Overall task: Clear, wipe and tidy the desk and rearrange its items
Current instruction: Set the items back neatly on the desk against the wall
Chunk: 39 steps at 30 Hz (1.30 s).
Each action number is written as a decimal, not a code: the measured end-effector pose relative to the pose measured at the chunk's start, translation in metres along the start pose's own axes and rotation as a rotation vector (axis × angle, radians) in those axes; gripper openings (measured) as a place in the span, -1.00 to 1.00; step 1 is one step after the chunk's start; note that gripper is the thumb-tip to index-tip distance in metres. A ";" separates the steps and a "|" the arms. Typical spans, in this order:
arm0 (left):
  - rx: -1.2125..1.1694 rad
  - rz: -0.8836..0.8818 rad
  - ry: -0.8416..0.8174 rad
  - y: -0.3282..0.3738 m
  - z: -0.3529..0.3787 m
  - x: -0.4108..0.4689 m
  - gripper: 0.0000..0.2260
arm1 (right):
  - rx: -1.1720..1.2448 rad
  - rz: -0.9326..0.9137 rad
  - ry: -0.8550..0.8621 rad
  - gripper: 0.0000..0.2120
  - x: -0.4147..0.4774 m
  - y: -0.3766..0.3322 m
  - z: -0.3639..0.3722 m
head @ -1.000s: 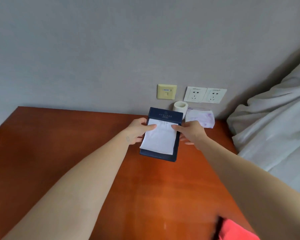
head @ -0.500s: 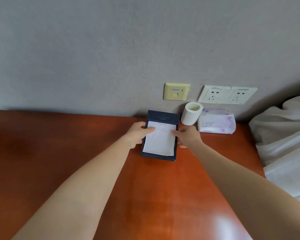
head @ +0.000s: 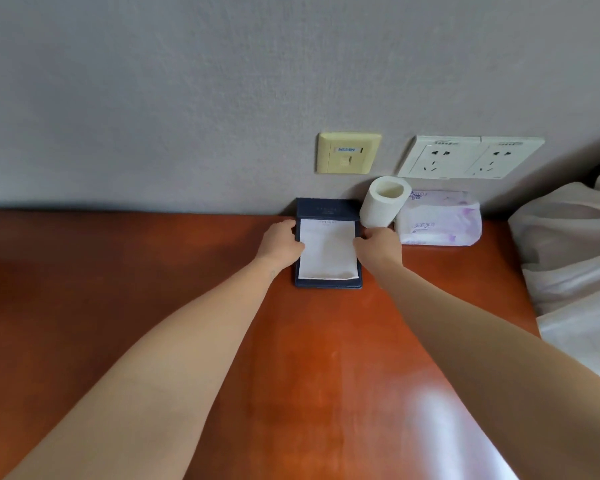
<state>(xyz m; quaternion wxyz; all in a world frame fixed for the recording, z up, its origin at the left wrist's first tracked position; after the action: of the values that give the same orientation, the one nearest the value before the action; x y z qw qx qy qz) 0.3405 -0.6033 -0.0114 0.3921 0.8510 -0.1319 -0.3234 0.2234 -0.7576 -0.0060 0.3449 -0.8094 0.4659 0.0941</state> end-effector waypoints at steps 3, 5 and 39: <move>0.084 0.018 -0.045 0.001 0.003 0.001 -0.68 | 0.008 -0.008 -0.039 -0.78 -0.001 -0.002 0.000; 0.087 0.016 -0.085 0.004 0.004 0.000 -0.62 | -0.012 -0.030 -0.076 -0.83 -0.003 -0.004 0.001; 0.636 0.743 -0.511 0.241 0.262 -0.309 -0.48 | -0.658 -0.002 0.266 -0.56 -0.288 0.296 -0.257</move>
<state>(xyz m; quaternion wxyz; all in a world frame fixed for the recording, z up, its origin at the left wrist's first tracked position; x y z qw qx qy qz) -0.0574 -0.7663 0.1815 0.1591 0.7182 -0.6054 -0.3039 -0.2207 -0.8221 0.1819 0.0022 -0.8827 0.4510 0.1324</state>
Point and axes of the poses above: each hand's wrist, its own x-axis towards the middle knuckle, its own z-axis out of the palm, y = z × x, the point moved 6 cm from there along x, towards the middle knuckle, and after that the axes turned 11 degrees about -x, right-handed, at the moved point
